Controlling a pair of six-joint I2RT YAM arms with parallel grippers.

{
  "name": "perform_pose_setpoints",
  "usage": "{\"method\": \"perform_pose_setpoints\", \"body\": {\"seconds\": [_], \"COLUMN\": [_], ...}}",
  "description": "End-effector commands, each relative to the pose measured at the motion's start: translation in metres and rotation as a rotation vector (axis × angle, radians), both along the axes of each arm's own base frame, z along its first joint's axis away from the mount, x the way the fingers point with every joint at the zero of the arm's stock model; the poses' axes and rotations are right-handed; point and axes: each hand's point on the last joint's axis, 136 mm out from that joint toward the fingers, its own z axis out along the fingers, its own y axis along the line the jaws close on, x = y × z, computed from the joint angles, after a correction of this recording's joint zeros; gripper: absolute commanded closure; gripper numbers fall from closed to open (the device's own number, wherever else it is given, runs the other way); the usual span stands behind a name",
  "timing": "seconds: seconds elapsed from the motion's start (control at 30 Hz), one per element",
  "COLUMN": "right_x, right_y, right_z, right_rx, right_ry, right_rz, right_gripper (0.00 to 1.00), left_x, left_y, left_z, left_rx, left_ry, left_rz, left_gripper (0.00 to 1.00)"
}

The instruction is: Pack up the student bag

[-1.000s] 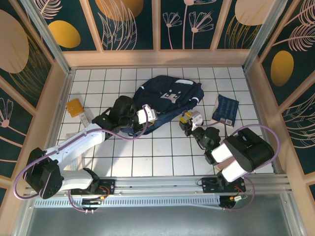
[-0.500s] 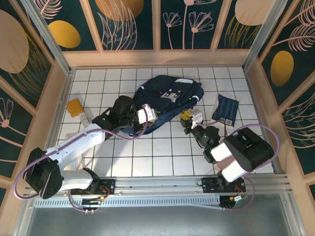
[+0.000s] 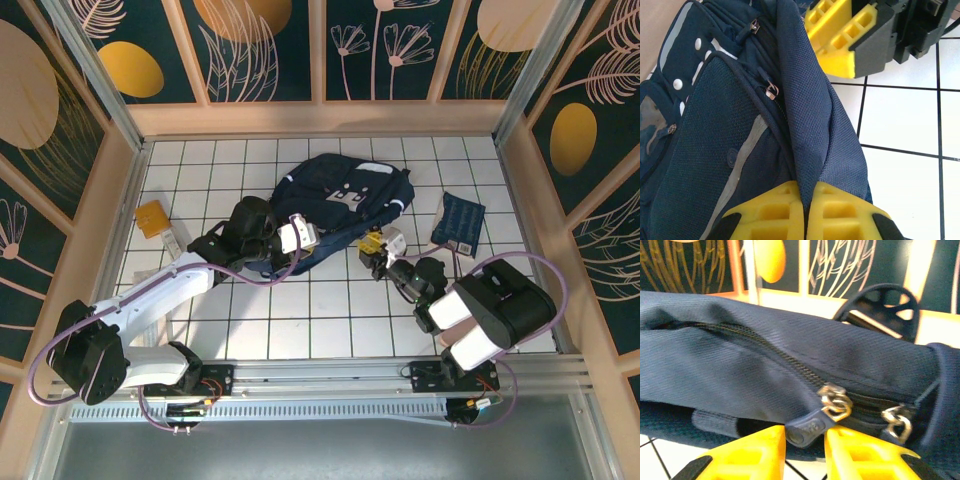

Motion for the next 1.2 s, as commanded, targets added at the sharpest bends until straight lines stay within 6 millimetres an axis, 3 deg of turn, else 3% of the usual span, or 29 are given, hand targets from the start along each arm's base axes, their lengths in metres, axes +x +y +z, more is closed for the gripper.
{"method": "perform_pose_setpoints", "body": {"seconds": [0.0, 0.2, 0.33, 0.53, 0.67, 0.97, 1.17], "right_x": [-0.012, -0.005, 0.001, 0.002, 0.002, 0.003, 0.002], "right_y": [0.012, 0.001, -0.009, -0.01, -0.009, -0.008, -0.013], "right_z": [0.009, 0.016, 0.017, 0.014, 0.012, 0.018, 0.02], "right_rx": [-0.002, 0.061, 0.091, 0.114, 0.13, 0.143, 0.118], "right_ry": [-0.029, -0.015, 0.003, 0.033, 0.041, 0.023, 0.009], "right_rz": [0.107, 0.09, 0.059, 0.076, 0.097, 0.095, 0.072], "right_gripper": [0.72, 0.71, 0.61, 0.59, 0.66, 0.98, 1.0], "left_x": [-0.005, -0.006, -0.005, -0.007, -0.007, -0.004, 0.006], "left_y": [-0.012, -0.013, -0.013, -0.013, -0.013, -0.012, -0.013], "left_z": [0.038, 0.038, 0.038, 0.036, 0.034, 0.028, 0.022], "left_rx": [-0.116, -0.117, -0.117, -0.114, -0.112, -0.093, -0.084], "left_ry": [-0.091, -0.088, -0.093, -0.086, -0.084, -0.076, -0.056], "left_rz": [-0.072, -0.077, -0.077, -0.083, -0.087, -0.074, -0.029], "left_gripper": [1.0, 1.0, 1.0, 1.0, 1.0, 1.0, 1.0]}}
